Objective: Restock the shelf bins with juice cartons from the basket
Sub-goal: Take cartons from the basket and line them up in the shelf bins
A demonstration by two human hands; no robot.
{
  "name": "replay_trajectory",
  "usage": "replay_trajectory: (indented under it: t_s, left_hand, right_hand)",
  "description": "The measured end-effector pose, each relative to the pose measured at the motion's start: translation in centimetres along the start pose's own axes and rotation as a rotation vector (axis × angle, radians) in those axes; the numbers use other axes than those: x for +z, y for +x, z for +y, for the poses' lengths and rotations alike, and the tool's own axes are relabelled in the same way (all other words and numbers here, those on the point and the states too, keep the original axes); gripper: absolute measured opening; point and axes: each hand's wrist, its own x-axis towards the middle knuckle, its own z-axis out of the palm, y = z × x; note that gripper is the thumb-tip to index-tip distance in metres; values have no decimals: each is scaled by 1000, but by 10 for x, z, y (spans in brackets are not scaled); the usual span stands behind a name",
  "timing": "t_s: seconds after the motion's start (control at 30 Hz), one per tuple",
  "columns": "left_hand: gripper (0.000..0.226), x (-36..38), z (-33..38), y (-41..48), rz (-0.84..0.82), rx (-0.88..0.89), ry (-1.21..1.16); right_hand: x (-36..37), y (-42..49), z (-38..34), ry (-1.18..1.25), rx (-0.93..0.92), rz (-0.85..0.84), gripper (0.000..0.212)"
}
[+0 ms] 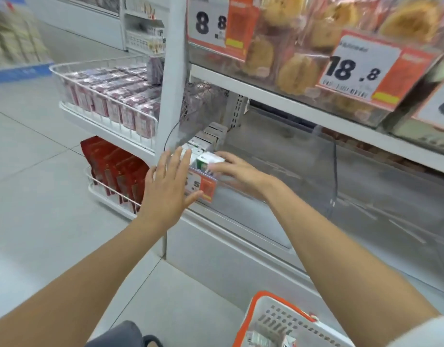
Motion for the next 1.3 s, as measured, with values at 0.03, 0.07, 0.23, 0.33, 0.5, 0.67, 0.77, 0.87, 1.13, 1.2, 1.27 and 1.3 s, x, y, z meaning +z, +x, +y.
replay_trajectory:
  t_s: [0.03,0.07,0.23,0.33,0.5,0.67,0.77,0.87,1.13,1.2,1.27,1.3]
  left_hand:
    - [93,0,1,0,7,-7,-8]
    - [92,1,3,0,10,-16,-10]
    - [90,2,8,-1,-8,-28,-46]
    - [91,2,7,0,-14,-25,-34]
    - [93,-13,13,-4,-91,-65,28]
    - [77,-52,60,-12,22,-55,-118]
    - [64,-63,113,-32,-3,22,-340]
    - [55,-48,166,-77,-238,22,-555]
    - [47,30,238,-218,-837,-111,-680]
    - [46,41,241,-233,-894,-136,-670]
    - [43,49,241,-240,-936,-167,-663]
    - [42,51,239,-242,-950,-172,-653]
  right_hand:
    - [-1,2,0,57,44,-59,59]
    - [-1,3,0,89,71,-84,54]
    - [5,4,-4,169,79,-212,32]
    - [7,6,-5,167,75,-209,28]
    - [7,-16,-3,-89,-41,17,57]
    - [-11,-79,6,-410,-338,433,32]
    - [-22,-143,34,-481,-434,585,16]
    - [-25,-209,87,-465,-381,546,13]
    - [-37,-338,319,-467,369,288,30]
    - [-32,-344,353,-457,464,251,40]
    - [-20,-334,374,-430,508,195,53]
    - [-11,-327,382,-421,518,171,59]
